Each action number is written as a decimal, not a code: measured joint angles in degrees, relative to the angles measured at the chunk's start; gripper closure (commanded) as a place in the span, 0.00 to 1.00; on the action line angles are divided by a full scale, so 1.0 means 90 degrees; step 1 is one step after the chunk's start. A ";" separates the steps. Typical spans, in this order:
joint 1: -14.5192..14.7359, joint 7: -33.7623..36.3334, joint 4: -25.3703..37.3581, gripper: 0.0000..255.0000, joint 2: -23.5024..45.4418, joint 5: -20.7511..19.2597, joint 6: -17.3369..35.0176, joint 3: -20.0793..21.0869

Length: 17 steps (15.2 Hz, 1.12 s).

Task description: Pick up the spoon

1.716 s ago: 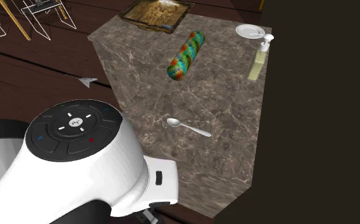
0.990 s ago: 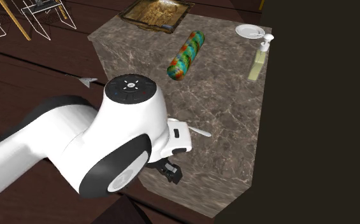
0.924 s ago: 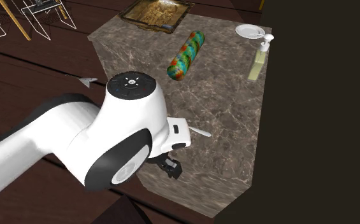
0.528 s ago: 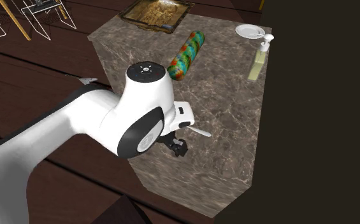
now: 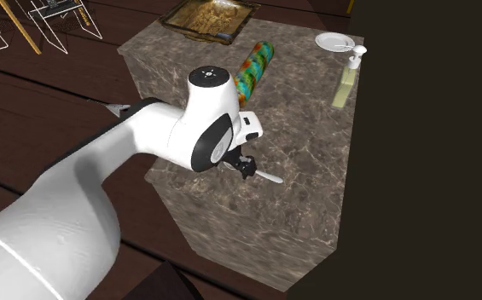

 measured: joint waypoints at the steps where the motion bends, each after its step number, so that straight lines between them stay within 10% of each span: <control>1: 0.0029 0.0029 0.0120 0.00 0.0188 -0.0073 0.0097 0.0039; 6: 0.0267 0.0270 0.1209 0.00 0.1390 -0.0573 0.0329 0.0210; 14: 0.0324 0.0362 0.0963 0.00 0.1688 -0.0730 0.0889 0.0209; 15: 0.0323 0.0364 0.0940 1.00 0.1697 -0.0734 0.0919 0.0207; 17: 0.0324 0.0366 0.0929 1.00 0.1704 -0.0738 0.0941 0.0206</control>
